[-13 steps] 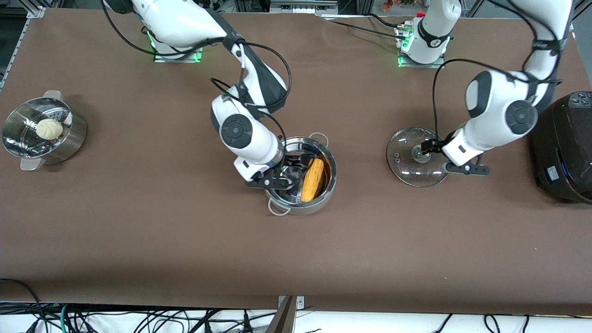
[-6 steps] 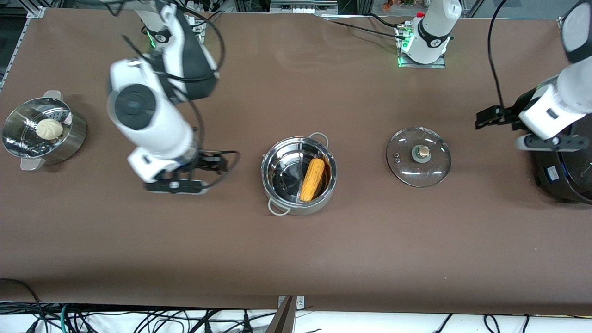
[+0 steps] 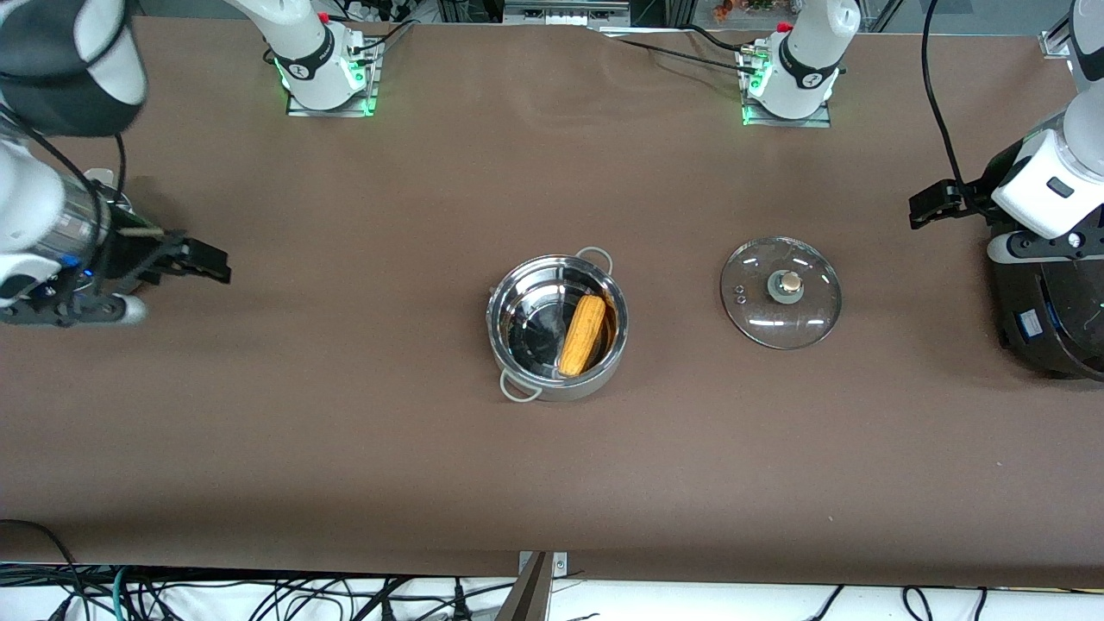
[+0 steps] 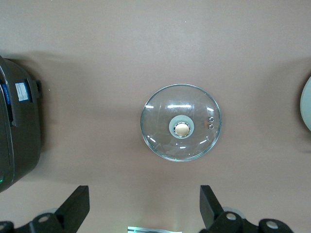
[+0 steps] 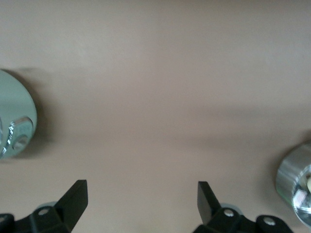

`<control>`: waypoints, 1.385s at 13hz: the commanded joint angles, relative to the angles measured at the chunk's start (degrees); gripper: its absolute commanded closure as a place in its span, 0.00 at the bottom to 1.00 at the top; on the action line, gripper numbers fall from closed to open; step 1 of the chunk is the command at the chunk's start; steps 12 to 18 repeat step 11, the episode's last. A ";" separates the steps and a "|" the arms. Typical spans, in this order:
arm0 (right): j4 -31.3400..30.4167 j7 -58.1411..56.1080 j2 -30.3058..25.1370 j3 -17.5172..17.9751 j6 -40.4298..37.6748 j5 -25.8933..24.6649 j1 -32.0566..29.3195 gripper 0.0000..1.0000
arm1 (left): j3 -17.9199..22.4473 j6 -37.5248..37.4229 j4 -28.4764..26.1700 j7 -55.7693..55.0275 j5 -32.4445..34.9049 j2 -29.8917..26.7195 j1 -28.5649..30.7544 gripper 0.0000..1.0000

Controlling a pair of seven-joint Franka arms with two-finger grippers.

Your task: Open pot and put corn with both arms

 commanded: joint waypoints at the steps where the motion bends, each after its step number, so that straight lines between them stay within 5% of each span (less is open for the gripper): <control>1: -18.29 0.22 -12.62 9.74 10.94 -4.53 -8.34 0.00 | -0.86 -0.97 0.75 -0.38 0.58 -0.06 0.80 0.00; 5: -14.73 0.04 -11.87 8.82 0.98 -4.64 -9.77 0.00 | -0.86 -0.97 0.75 -0.47 0.58 0.02 0.80 0.00; 8: -13.50 -0.22 -10.72 5.12 0.96 -1.31 -9.51 0.00 | -0.86 -0.97 0.66 -0.47 0.49 0.02 0.80 0.00; 18: -13.76 0.04 -11.16 5.38 0.96 -1.83 -9.42 0.00 | -0.86 -0.97 0.66 -0.47 0.49 0.02 0.80 0.00</control>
